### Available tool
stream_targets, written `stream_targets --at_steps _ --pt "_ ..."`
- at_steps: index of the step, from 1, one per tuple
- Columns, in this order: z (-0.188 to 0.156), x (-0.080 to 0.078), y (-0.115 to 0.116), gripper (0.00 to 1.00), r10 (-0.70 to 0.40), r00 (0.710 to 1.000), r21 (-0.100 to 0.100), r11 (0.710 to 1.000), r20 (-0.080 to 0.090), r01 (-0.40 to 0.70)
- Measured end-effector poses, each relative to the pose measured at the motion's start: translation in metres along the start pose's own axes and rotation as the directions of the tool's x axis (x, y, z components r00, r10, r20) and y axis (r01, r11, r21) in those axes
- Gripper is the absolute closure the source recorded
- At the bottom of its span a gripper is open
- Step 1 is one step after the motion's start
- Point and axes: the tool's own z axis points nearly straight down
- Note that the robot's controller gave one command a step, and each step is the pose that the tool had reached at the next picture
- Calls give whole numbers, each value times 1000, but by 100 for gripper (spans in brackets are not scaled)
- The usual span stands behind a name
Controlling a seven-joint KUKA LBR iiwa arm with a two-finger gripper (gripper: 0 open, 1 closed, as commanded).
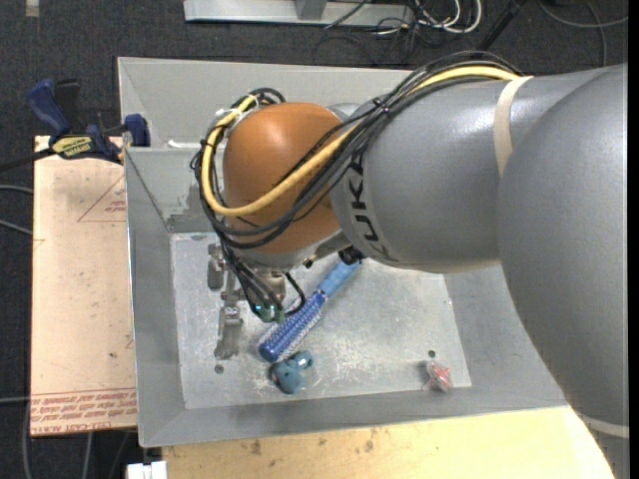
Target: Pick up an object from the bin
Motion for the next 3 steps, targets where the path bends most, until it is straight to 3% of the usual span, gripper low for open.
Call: stream_targets --at_steps 1,2,3 --pt "52 -25 -60 0 61 998 3 998 3 -61" --pt "121 -20 -109 0 25 1000 2 1000 1 -25" --pt "114 27 -180 0 -262 965 3 965 9 262"
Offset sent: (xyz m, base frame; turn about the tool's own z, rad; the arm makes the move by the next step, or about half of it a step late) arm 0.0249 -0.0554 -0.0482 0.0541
